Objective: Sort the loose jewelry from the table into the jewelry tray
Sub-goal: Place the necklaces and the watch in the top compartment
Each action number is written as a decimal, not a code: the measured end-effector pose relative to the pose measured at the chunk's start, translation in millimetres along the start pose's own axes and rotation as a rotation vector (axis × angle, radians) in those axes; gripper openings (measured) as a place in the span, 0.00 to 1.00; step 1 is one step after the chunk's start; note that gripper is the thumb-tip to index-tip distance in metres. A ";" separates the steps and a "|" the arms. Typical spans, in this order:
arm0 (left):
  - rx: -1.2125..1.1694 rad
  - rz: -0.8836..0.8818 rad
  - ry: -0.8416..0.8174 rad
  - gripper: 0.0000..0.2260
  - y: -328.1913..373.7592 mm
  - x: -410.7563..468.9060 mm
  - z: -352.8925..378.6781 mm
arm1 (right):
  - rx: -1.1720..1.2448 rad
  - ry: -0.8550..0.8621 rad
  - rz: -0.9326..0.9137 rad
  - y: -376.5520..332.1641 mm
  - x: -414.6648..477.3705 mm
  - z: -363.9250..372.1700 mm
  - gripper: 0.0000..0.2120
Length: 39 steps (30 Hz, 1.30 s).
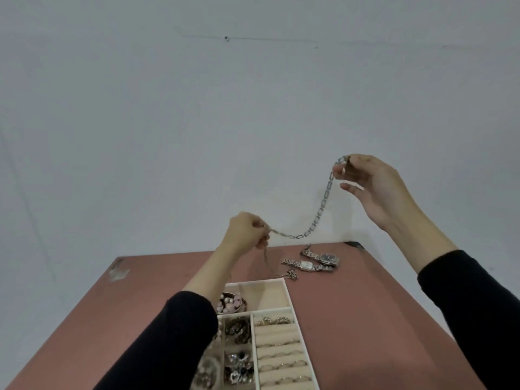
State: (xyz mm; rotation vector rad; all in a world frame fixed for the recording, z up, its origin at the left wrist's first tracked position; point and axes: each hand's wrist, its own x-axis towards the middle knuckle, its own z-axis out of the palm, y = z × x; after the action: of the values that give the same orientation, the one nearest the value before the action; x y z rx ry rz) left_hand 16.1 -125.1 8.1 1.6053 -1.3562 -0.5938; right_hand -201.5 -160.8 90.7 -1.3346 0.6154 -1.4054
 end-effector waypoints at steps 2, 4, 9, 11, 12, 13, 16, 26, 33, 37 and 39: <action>-0.071 0.042 0.041 0.04 25.9 3.4 -13.0 | -0.083 0.028 0.047 11.2 -5.7 -10.7 0.07; -0.099 0.091 0.067 0.05 53.9 4.9 -25.4 | -0.159 0.042 0.106 23.8 -11.8 -17.2 0.07; -0.089 0.227 0.148 0.08 116.7 0.8 -49.3 | -0.262 -0.002 0.247 44.8 -26.2 -12.1 0.05; -0.097 0.264 0.182 0.08 136.4 -3.5 -58.0 | -0.275 -0.038 0.255 48.6 -30.9 -4.0 0.04; -0.099 0.276 0.195 0.08 144.5 -6.5 -62.3 | -0.274 -0.057 0.253 50.0 -32.9 1.0 0.04; -0.099 0.287 0.207 0.07 151.7 -10.2 -66.5 | -0.271 -0.077 0.251 50.9 -35.3 6.5 0.04; -0.100 0.335 0.244 0.04 169.8 -23.2 -77.8 | -0.262 -0.134 0.248 51.6 -43.1 23.4 0.04; -0.083 0.345 0.254 0.04 172.8 -52.3 -95.6 | -0.318 -0.274 0.241 68.7 -75.3 50.7 0.05; -0.079 0.277 0.196 0.05 139.3 -67.2 -85.7 | -0.358 -0.316 0.278 103.7 -92.6 53.3 0.06; -0.040 0.253 0.194 0.07 122.8 -69.5 -80.0 | -0.452 -0.358 0.280 116.8 -99.9 49.4 0.08; -0.026 0.237 0.184 0.07 114.8 -69.7 -77.4 | -0.455 -0.325 0.257 121.3 -101.0 47.6 0.10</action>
State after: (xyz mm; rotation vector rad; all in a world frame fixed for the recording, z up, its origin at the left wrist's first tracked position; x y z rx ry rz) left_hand 3.6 -29.9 129.7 1.4149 -1.3689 -0.3121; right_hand -135.0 -93.8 -44.5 -1.7262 0.8822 -0.8409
